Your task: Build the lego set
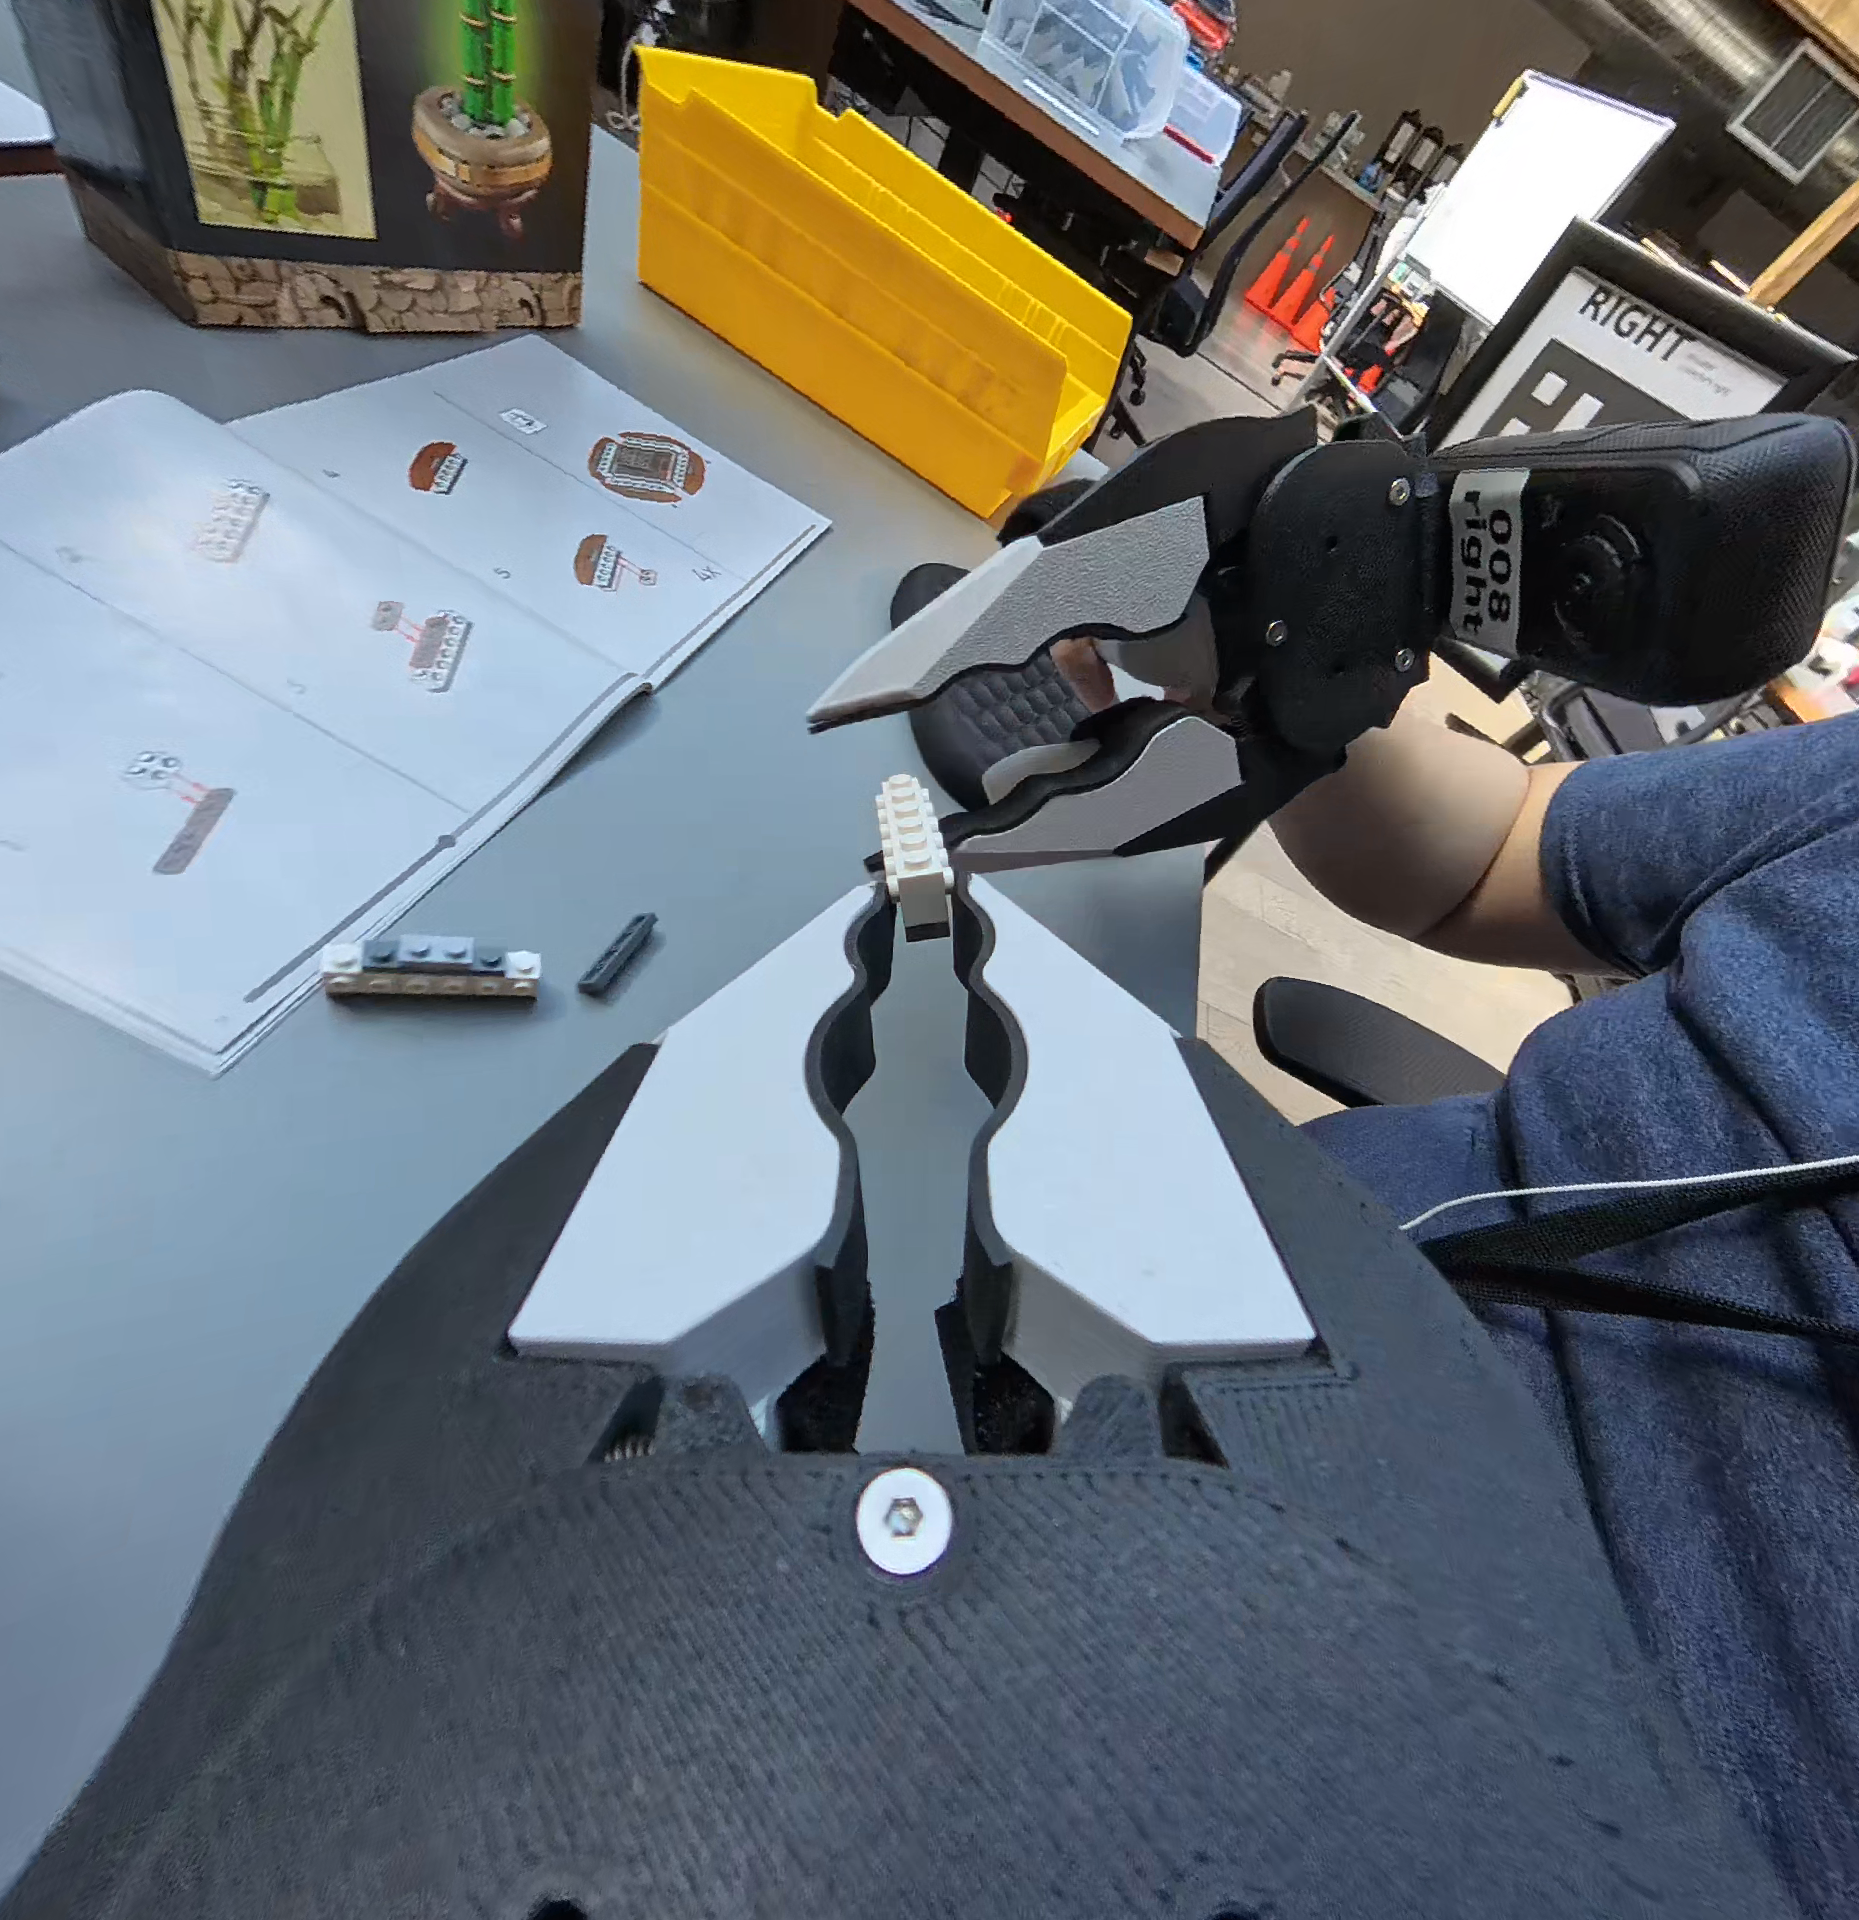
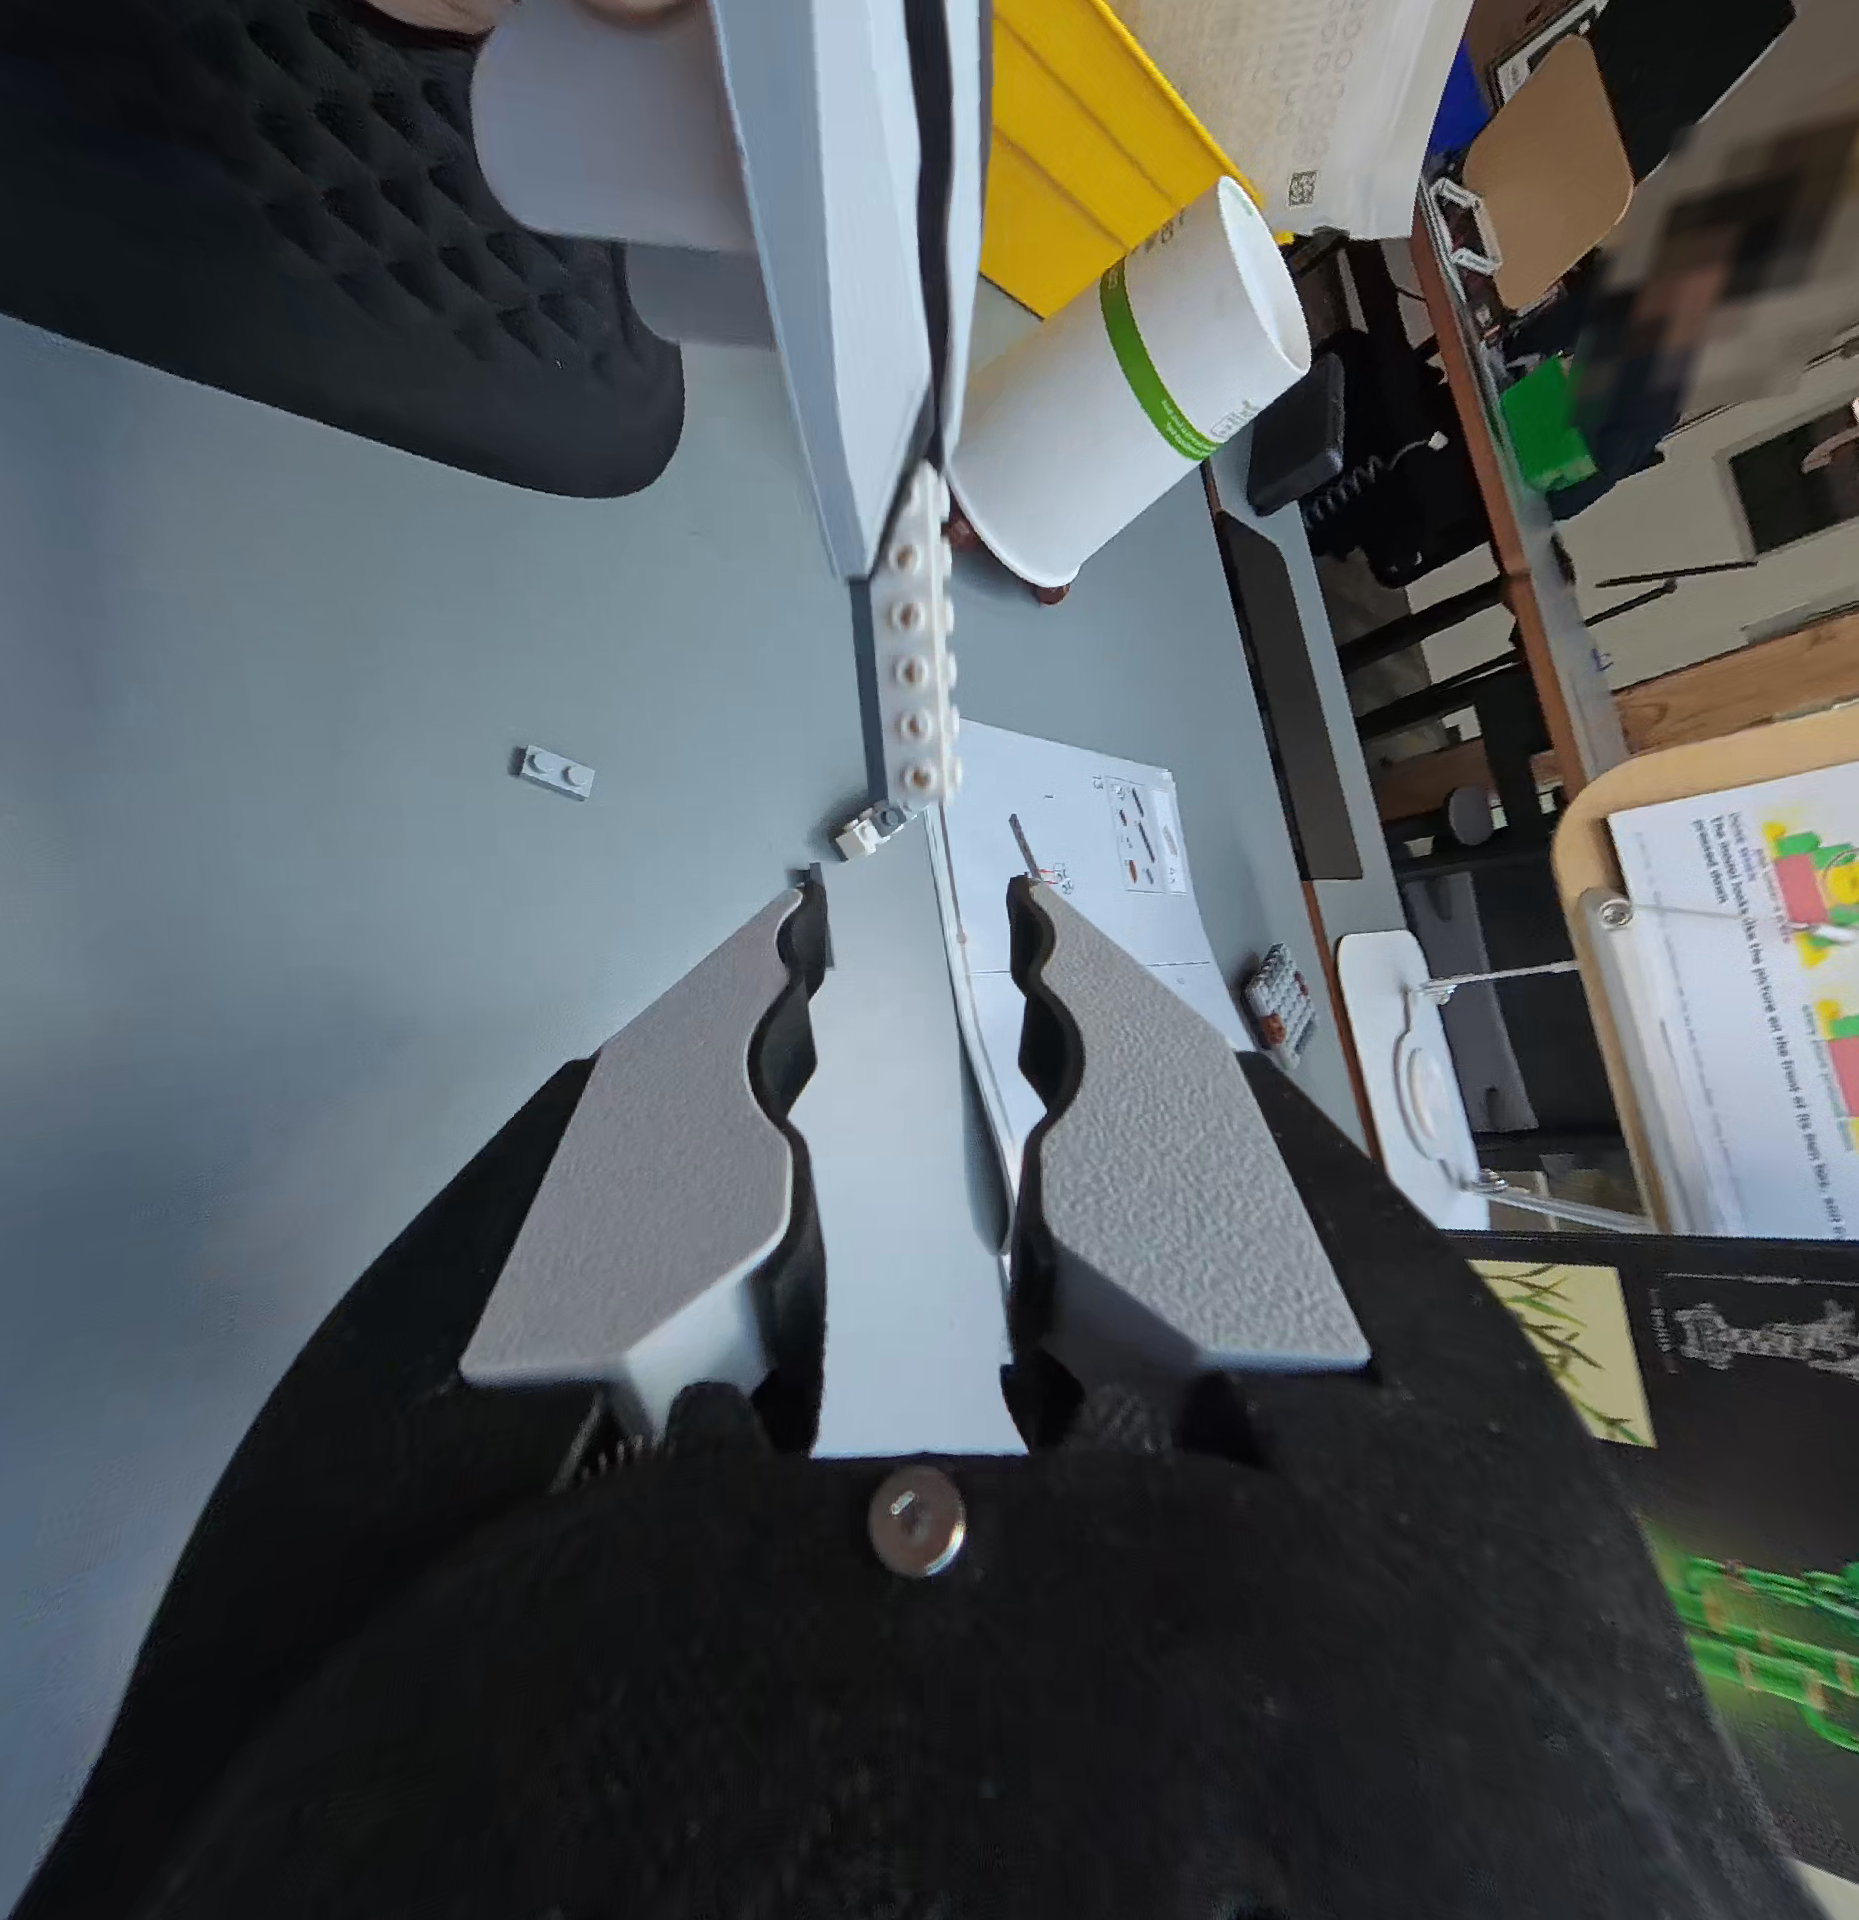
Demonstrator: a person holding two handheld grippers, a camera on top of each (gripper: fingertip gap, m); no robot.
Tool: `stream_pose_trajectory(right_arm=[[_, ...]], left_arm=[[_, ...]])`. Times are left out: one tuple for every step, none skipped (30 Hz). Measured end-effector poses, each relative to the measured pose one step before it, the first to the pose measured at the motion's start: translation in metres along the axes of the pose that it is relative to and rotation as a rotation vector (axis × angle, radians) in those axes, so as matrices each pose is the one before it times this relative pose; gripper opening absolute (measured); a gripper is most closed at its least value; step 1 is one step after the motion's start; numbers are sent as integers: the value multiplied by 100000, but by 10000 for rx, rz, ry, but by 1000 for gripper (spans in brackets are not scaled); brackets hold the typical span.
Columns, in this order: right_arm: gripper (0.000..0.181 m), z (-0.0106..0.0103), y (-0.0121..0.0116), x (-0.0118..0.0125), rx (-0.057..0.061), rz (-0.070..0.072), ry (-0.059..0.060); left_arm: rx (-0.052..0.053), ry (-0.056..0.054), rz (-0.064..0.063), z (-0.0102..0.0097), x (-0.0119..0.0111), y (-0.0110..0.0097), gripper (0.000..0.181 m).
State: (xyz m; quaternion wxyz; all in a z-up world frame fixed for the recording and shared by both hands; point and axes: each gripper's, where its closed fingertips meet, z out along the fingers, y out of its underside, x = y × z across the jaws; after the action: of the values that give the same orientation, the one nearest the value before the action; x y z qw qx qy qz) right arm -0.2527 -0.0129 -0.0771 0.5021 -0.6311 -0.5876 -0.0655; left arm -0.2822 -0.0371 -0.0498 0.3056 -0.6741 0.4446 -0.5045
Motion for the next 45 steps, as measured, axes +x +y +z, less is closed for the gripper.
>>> stream_pose_trajectory(right_arm=[[35, 45, 454, -9, 131, 512, -116], [34, 217, 693, 53, 6, 677, -125], [34, 465, 900, -163, -99, 760, -318], [33, 701, 1094, -105, -191, 811, -334], [32, 847, 1114, 142, -274, 757, -204], [31, 876, 801, -314, -223, 355, -463], [29, 838, 340, -422, -39, 54, -479], [28, 738, 72, 171, 28, 71, -111], [24, 634, 4, 139, -30, 139, -176], [19, 520, -160, -133, 13, 85, -347], [17, 393, -287, -234, 95, -176, -313], [16, 321, -152, -12, 58, -336, -52], [15, 322, 138, 205, -143, -291, 109], [16, 359, 392, 85, -304, -203, 20], [10, 242, 108, 90, -125, -48, 26], [5, 60, 11, -3, -44, 9, -89], [4, -20, -30, -11, -17, 290, -170], [4, -111, -159, -360, 32, 899, -551], [4, -187, -213, -1075, 62, 1385, -1192], [4, -220, 63, -1429, -110, 1526, -1533], [4, -186, 332, -882, -253, 1452, -1207], [4, -188, 348, -74, -211, 1101, -665], [4, -211, 222, 495, -76, 728, -206], [4, -242, 6, 463, 7, 218, -69], [6, -314, -180, 372, 133, 115, 74], [13, -333, -326, 273, 216, -35, 147], [20, -374, -325, 331, 195, -175, 285], [21, -396, -214, 670, 131, -264, 537], [19, -360, -29, 870, 6, -274, 659], [21, -319, -121, 468, 29, -403, 449], [24, -314, -443, -201, 275, -675, 174], [25, -306, -616, -870, 428, -831, -98], [25, -197, -585, -966, 406, -825, -52], [25, -35, -395, -588, 263, -740, 229], [25, 181, 22, -618, -4, -770, 176], [24, 297, 361, -218, -261, -672, 350], [23, 336, 498, 347, -374, -508, 598], [23, 376, 432, -164, -314, -436, 183], [21, 366, 344, -311, -271, -190, -16], [20, 390, 353, -9, -267, 25, 62], [14, 399, 471, -38, -302, 40, -31], [7, 120, -163, -273, 117, 87, -235], [7, -31, -26, 114, -37, 142, -44], [7, -293, -203, 162, -4, 187, -31], [6, -734, -1144, -505, 469, 317, -465]], left_arm=[[88, -303, -84, -852, -702, 63, 9], [41, -387, -40, -814, -827, 153, 9], [-21, -365, -14, -714, -784, 250, 9], [-94, -267, -17, -559, -624, 379, 9], [-100, -227, -40, -444, -539, 382, 9], [9, -203, -54, -333, -472, 237, 9], [76, -57, -75, -221, -250, 131, 9], [47, 128, -106, -90, 32, 135, 9], [19, 174, -116, 10, 133, 144, 9], [4, 111, -91, 90, 73, 160, 9], [-44, 74, -48, 137, 66, 205, 9], [-101, 69, -13, 168, 114, 271, 9], [-114, 52, 21, 191, 113, 287, 9], [-98, 37, 51, 173, 104, 256, 9], [-95, 22, 62, 146, 93, 236, 9], [-96, -10, 52, 130, 24, 226, 9], [-82, -23, 40, 107, -27, 175, 9], [-76, 10, 37, 97, 39, 131, 9], [-67, 50, 41, 61, 111, 76, 9], [-37, 67, 61, 47, 178, 5, 9], [-20, 59, 82, 30, 206, -39, 9], [-27, 37, 77, 30, 173, -22, 9], [-38, 41, 65, 58, 167, -11, 9], [-49, 68, 63, 68, 199, 16, 9], [-47, 60, 67, 74, 180, 20, 9], [-37, 11, 66, 59, 93, 19, 9], [-41, -5, 55, 55, 68, 44, 9], [-48, 38, 38, 45, 126, 61, 9], [-41, 61, 18, 44, 131, 71, 9], [-31, 1, -1, 14, 26, 61, 9], [-16, -65, -4, -30, -92, 30, 9], [6, -47, 3, -63, -57, -6, 9], [31, -8, 0, -99, -20, -46, 9], [59, -15, -4, -102, -16, -81, 9], [60, -17, 3, -97, -20, -71, 9], [27, 0, 22, -66, 1, -24, 9], [-2, -12, 45, -19, -34, 18, 9], [-17, -36, 59, 18, -72, 53, 9], [-35, -26, 56, 64, -76, 76, 9], [-42, 19, 39, 91, 0, 82, 9], [-28, 74, 33, 128, 86, 50, 9], [-13, 106, 42, 130, 158, 24, 9], [-20, 109, 53, 130, 159, 45, 9], [-39, 97, 69, 114, 150, 46, 9], [-52, 106, 82, 93, 173, 66, 9]])
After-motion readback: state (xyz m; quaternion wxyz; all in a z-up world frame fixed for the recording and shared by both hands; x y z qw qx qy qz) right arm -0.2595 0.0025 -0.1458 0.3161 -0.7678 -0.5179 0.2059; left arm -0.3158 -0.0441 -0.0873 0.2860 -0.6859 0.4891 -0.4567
